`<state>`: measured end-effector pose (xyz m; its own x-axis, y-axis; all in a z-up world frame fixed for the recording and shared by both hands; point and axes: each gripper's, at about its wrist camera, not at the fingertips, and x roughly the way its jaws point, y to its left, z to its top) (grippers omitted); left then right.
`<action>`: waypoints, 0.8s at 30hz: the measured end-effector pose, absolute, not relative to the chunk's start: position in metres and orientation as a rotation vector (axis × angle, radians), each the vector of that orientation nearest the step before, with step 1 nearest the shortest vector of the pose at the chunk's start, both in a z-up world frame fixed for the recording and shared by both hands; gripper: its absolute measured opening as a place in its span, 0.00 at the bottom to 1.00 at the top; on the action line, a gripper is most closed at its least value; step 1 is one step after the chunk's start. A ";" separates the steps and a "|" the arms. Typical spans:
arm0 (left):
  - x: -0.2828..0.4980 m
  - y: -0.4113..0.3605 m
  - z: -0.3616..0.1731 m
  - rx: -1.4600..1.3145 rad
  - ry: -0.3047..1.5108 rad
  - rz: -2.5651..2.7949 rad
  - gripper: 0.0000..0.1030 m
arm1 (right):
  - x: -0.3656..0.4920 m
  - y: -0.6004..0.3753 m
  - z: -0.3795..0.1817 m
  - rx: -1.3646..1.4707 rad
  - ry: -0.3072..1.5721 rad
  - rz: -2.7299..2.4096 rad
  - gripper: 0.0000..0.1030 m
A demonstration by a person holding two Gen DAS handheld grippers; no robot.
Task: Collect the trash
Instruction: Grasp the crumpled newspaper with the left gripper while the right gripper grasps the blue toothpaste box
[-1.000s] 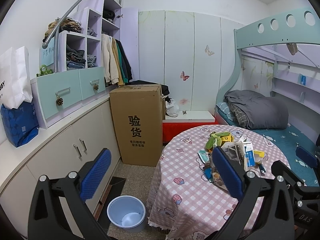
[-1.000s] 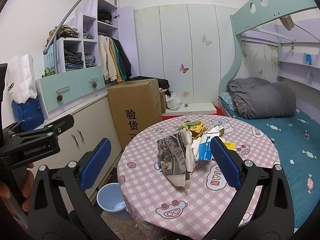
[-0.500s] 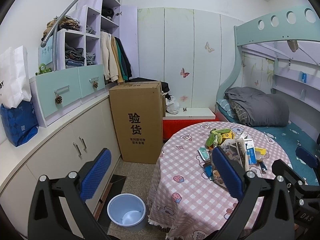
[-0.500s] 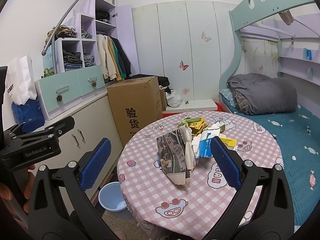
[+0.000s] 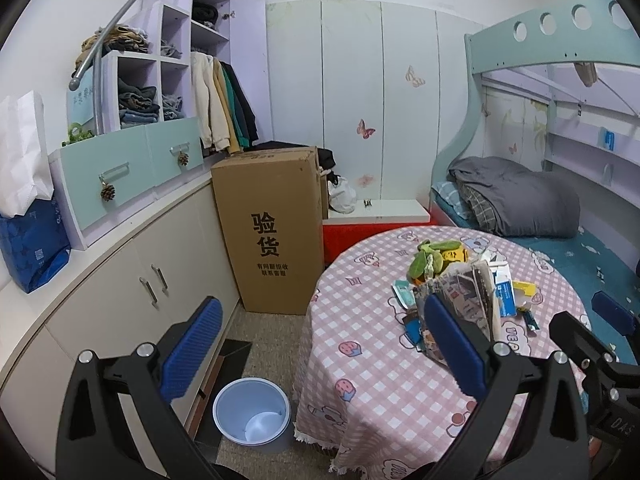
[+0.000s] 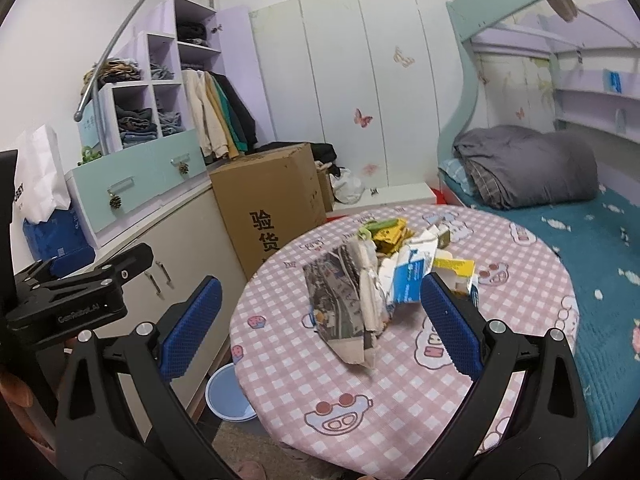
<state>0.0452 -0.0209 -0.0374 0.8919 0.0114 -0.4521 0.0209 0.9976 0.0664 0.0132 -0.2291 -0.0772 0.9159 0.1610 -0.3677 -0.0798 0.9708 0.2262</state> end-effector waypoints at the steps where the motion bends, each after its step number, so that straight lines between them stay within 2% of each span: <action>1: 0.047 -0.023 -0.039 0.072 0.477 -0.008 0.96 | 0.015 -0.232 -0.080 0.218 0.401 0.121 0.94; 10: 0.080 -0.058 -0.067 0.088 0.595 -0.069 0.96 | 0.031 -0.268 -0.105 0.285 0.450 0.038 0.94; 24: 0.133 -0.165 -0.117 0.158 0.723 -0.148 0.96 | 0.064 -0.356 -0.147 0.447 0.521 -0.052 0.94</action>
<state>0.1325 -0.1653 -0.1166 0.7403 -0.0798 -0.6675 0.1891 0.9776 0.0927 0.0642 -0.3559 -0.1471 0.8682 0.0636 -0.4922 0.1601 0.9028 0.3991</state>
